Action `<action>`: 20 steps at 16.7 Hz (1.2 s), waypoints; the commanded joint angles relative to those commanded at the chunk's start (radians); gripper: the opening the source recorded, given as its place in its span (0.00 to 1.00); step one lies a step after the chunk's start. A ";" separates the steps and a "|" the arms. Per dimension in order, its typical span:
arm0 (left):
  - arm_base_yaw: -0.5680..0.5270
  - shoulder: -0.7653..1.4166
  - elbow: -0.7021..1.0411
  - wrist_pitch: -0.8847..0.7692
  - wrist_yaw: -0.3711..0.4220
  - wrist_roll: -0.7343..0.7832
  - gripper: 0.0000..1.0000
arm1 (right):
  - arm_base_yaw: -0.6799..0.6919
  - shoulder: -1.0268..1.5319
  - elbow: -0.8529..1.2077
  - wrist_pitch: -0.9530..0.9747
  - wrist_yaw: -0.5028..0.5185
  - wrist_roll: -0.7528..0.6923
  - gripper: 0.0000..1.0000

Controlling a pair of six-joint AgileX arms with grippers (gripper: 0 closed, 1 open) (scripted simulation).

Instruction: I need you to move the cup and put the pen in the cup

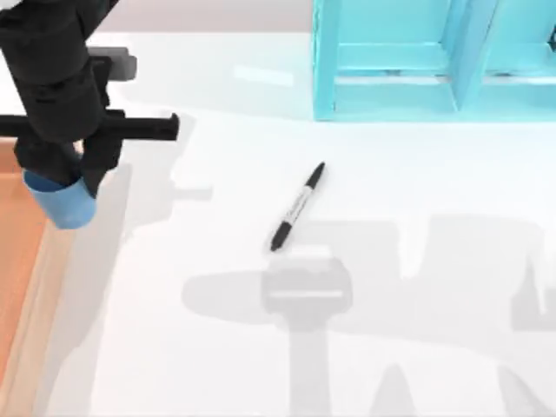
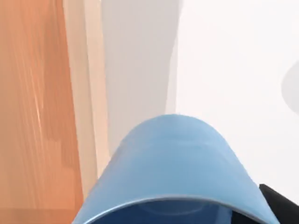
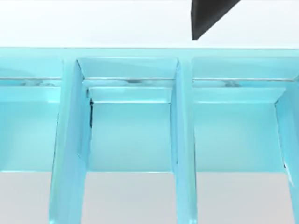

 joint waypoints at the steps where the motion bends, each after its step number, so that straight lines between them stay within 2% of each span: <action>1: -0.033 0.019 -0.011 0.040 -0.007 -0.034 0.00 | 0.000 0.000 0.000 0.000 0.000 0.000 1.00; 5: -0.176 0.095 -0.058 0.207 -0.034 -0.181 0.00 | 0.000 0.000 0.000 0.000 0.000 0.000 1.00; 7: -0.205 0.122 -0.081 0.238 -0.048 -0.210 0.00 | 0.000 0.000 0.000 0.000 0.000 0.000 1.00; 12: -0.200 0.122 -0.084 0.240 -0.045 -0.209 0.00 | 0.000 0.000 0.000 0.000 0.000 0.000 1.00; 20: -0.184 0.153 -0.220 0.409 -0.048 -0.189 0.00 | 0.000 0.000 0.000 0.000 0.000 0.000 1.00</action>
